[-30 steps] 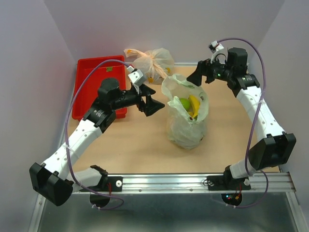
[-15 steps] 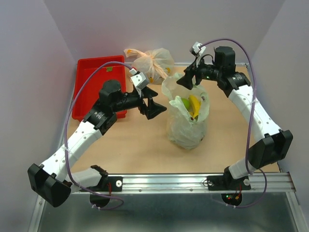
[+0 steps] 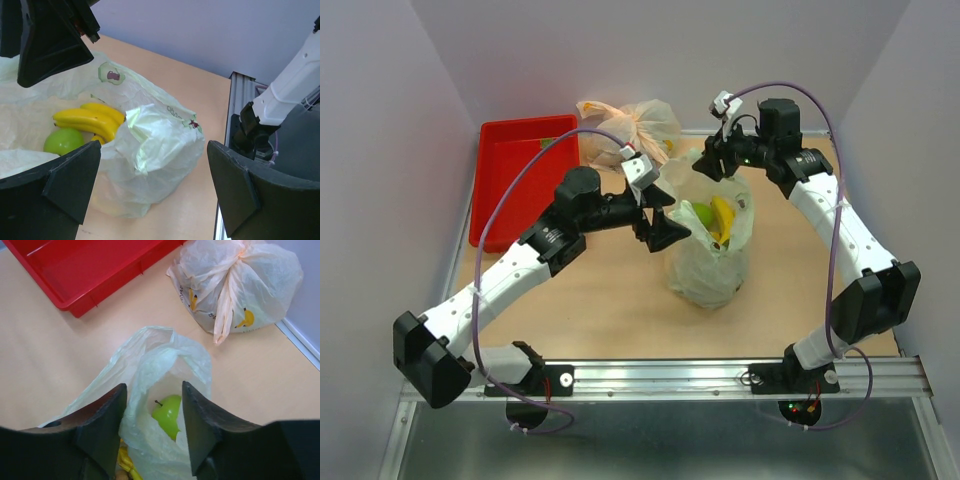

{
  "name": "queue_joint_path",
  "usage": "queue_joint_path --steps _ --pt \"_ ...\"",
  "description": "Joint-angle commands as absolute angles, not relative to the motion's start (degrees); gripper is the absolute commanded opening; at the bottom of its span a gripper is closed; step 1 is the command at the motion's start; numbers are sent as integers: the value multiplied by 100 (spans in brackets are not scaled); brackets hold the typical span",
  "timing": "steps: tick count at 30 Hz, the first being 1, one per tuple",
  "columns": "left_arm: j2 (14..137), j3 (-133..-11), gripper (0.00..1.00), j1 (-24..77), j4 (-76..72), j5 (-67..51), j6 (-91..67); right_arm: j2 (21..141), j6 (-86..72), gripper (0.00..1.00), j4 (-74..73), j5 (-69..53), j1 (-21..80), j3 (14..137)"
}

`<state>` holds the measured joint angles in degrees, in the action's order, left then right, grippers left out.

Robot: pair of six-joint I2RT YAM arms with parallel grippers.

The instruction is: Place the fake fruits into the plastic bag and tie a complex knot

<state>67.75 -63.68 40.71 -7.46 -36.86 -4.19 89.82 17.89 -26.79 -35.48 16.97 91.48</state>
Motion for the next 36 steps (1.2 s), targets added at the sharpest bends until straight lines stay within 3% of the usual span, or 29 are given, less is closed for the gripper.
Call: queue_joint_path --steps 1,5,7,8,9,11,24,36 --pt "7092 -6785 99 4157 -1336 -3507 -703 8895 1907 49 -2654 -3428 1723 9422" --pt "7268 -6838 98 4166 -1590 -3585 -1037 8886 1837 29 -2663 -3410 1723 9457" --pt "7330 -6899 69 4157 -1608 -3665 -1151 8886 1688 14 -2654 -3305 1723 9492" --pt "7330 -6926 47 4140 -1513 -3648 -1160 8886 1635 10 -2654 -3148 1723 9510" --pt "7313 -6952 35 4035 -1477 -3613 -1195 8877 1496 0 -2646 -3033 1714 9553" --pt "7190 -6961 2 3824 -1520 -3604 -1300 8868 1197 0 -2628 -2629 1705 9632" --pt "6409 -7427 0 2330 -1380 -4333 -958 7964 -1167 0 -2048 -1645 1142 9607" --pt "5740 -7111 0 1697 -519 -2928 -905 6233 -906 0 -2030 -686 1143 8307"
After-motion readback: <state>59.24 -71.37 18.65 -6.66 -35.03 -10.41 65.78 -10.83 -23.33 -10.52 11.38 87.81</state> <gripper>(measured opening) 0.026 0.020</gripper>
